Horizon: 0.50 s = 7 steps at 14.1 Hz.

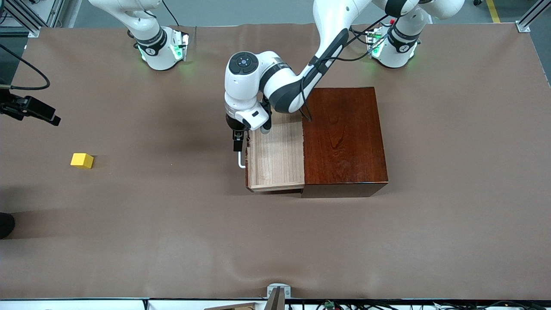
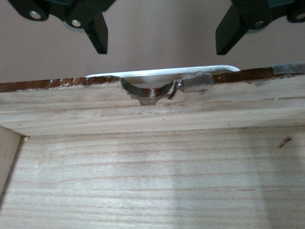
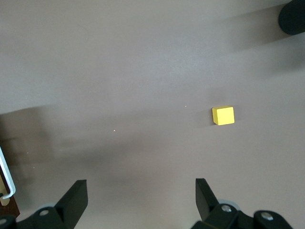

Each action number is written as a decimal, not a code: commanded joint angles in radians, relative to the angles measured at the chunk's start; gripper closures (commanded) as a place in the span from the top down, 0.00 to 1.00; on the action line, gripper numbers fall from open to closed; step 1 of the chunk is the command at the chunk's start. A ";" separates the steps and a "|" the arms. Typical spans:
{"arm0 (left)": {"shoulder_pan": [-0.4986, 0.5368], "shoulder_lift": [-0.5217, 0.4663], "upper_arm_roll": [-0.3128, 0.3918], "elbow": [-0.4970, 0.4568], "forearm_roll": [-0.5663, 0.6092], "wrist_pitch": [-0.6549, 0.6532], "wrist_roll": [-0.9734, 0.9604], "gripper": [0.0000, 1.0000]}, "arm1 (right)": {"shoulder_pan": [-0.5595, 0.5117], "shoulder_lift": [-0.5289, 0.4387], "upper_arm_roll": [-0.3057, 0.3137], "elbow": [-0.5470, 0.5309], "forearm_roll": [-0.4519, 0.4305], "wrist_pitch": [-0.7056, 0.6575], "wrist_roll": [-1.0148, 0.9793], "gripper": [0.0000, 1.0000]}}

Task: Open drawer, take yellow block, close drawer
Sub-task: 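Lower the left gripper against the drawer front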

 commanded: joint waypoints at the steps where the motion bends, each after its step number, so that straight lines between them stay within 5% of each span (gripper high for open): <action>1: 0.004 0.034 -0.004 0.046 0.011 0.014 0.004 1.00 | 0.011 -0.008 -0.011 0.004 -0.001 -0.013 0.007 1.00; 7: 0.017 0.034 -0.004 0.044 -0.018 -0.029 0.040 1.00 | 0.016 -0.008 -0.008 0.004 -0.007 -0.009 -0.005 1.00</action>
